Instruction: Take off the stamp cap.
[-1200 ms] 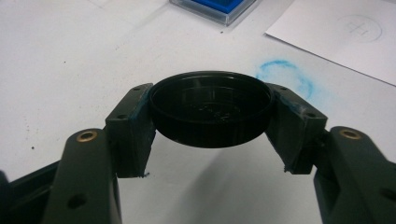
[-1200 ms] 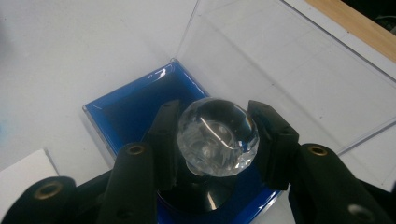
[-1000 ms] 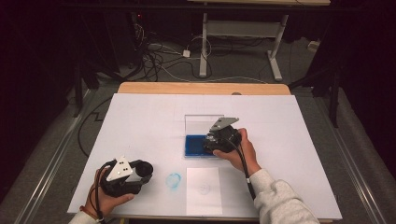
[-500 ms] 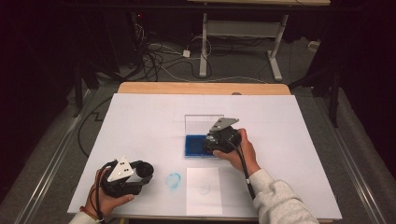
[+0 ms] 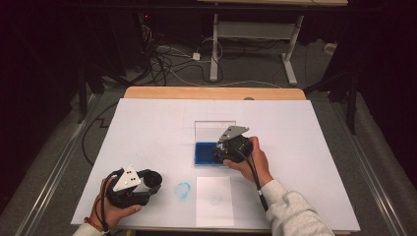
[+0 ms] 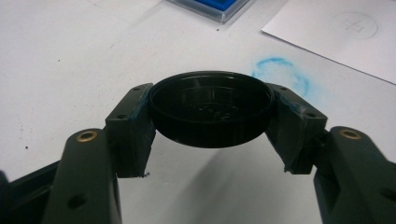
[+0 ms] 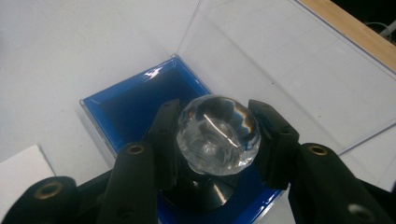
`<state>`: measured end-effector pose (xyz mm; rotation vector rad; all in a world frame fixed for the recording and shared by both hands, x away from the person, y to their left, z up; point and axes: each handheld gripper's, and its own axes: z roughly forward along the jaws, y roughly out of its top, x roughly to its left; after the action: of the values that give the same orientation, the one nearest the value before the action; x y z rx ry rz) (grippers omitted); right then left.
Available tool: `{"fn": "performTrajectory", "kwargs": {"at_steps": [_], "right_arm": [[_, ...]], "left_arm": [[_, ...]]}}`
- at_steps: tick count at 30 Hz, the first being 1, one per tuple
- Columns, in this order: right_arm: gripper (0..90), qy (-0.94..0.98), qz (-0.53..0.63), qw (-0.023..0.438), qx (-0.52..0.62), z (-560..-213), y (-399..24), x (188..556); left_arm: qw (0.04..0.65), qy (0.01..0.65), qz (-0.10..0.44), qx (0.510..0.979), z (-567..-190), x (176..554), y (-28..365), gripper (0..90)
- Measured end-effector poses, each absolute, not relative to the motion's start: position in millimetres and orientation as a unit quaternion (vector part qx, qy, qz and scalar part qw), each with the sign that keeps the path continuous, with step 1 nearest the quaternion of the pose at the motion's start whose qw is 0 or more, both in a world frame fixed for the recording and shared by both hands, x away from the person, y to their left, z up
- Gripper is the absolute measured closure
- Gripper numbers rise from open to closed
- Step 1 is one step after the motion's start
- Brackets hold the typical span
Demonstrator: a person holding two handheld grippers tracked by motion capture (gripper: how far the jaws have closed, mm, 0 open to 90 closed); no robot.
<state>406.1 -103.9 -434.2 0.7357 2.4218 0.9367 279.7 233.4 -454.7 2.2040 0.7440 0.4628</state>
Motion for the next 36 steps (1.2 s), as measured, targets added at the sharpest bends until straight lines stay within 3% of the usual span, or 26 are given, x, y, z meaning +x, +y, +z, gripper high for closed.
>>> {"fn": "performTrajectory", "kwargs": {"at_steps": [36], "right_arm": [[57.2, 0.860, 0.370, 0.209, 0.283, -437.5, -113.2, 404.0]], "left_arm": [[0.379, 0.297, 0.180, 0.858, -455.1, 277.7, 238.1, 36.6]]}}
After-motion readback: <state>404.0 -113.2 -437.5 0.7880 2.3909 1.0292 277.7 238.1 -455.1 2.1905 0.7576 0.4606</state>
